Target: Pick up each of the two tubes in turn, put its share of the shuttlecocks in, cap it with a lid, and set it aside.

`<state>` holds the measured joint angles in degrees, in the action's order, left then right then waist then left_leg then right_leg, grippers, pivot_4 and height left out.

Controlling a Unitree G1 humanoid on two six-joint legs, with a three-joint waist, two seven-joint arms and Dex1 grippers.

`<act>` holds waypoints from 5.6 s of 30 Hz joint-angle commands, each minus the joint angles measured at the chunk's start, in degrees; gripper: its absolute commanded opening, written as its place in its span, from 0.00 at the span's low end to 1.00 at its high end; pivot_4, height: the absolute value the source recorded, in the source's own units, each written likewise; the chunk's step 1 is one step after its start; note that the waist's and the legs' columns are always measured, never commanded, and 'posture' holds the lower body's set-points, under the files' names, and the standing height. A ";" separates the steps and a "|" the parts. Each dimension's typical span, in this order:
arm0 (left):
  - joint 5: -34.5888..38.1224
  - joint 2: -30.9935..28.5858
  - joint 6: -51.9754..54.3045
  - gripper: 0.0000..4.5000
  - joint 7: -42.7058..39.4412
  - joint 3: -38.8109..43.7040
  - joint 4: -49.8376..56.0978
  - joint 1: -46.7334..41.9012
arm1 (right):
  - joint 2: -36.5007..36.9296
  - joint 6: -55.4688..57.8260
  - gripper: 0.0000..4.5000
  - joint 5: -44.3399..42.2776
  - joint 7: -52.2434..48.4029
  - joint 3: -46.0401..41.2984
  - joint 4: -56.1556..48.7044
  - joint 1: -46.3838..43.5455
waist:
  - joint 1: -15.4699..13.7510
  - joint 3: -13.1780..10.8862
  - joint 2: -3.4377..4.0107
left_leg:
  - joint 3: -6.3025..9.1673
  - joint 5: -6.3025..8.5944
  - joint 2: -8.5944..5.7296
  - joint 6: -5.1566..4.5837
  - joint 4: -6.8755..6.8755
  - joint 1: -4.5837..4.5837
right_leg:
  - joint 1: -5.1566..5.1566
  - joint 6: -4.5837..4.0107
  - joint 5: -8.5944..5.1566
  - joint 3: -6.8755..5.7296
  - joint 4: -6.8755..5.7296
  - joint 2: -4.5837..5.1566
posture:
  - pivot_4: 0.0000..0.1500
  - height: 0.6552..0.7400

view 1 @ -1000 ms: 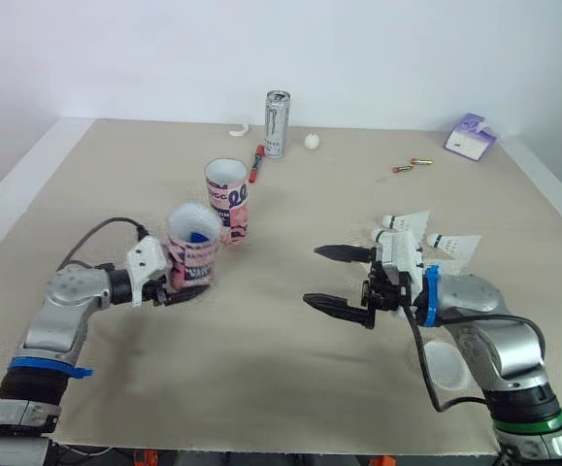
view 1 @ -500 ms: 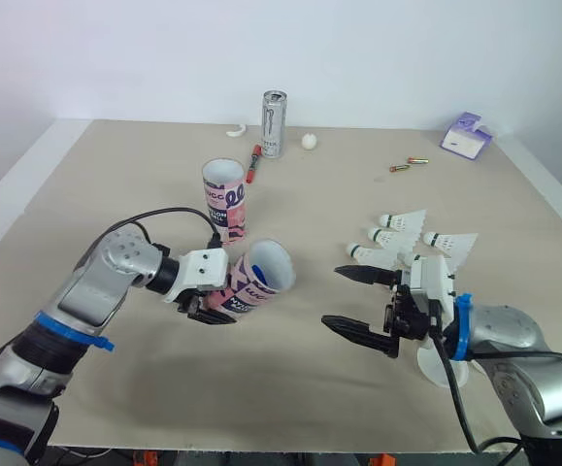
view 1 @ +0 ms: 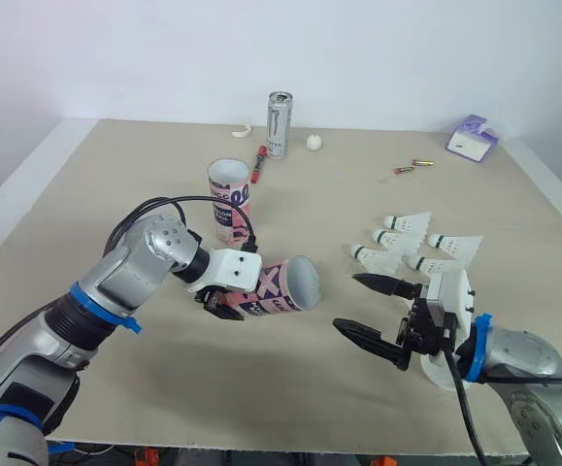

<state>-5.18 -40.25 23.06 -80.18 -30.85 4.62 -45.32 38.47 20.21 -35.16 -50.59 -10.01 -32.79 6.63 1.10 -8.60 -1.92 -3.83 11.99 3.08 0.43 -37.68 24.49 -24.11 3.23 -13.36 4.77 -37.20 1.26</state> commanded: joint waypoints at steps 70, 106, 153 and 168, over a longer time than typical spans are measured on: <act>-4.46 6.26 8.89 0.67 5.86 -1.36 -2.02 -0.51 | 6.80 23.87 0.02 -3.91 16.57 -18.74 3.23 5.44 | -1.36 0.05 0.69 | 0.92 -0.19 -0.60 -0.37 -0.31 0.03 | 0.71 0.21 -0.20 0.09 0.11 0.20 | 1.00 1.00; -4.20 7.55 9.57 0.67 6.66 -1.31 -2.99 -0.49 | 18.00 26.12 0.84 -10.61 5.94 -3.65 -4.65 -30.19 | -1.49 -0.08 0.53 | 1.01 -0.21 -1.30 -0.95 -0.34 0.58 | 0.46 0.54 -0.32 -0.34 0.24 1.12 | 1.00 1.00; -4.44 8.22 9.17 0.67 8.07 -1.15 -4.60 -0.90 | -13.86 24.22 0.01 3.84 30.87 -3.51 17.67 -22.06 | -1.17 0.01 0.75 | 1.50 -0.38 -1.39 -1.12 -0.41 0.50 | 0.68 0.52 -0.15 -0.42 0.20 0.96 | 1.00 1.00; -4.44 9.10 8.35 0.67 8.05 -1.40 -6.46 -1.33 | 26.70 8.21 0.01 4.99 -7.77 -6.11 -1.54 -25.18 | -1.45 -0.06 0.80 | 1.46 -0.39 -1.37 -1.15 -0.30 0.49 | 0.71 0.59 -0.27 -0.56 0.27 1.25 | 1.00 1.00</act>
<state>-8.16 -30.95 31.11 -73.58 -31.08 0.37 -47.15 62.79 33.12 -30.96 -53.66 -15.52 -31.16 -18.43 -0.35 -8.66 -1.13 -2.37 11.60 1.68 -0.71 -37.98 25.00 -23.42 3.84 -13.64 4.21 -36.93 2.54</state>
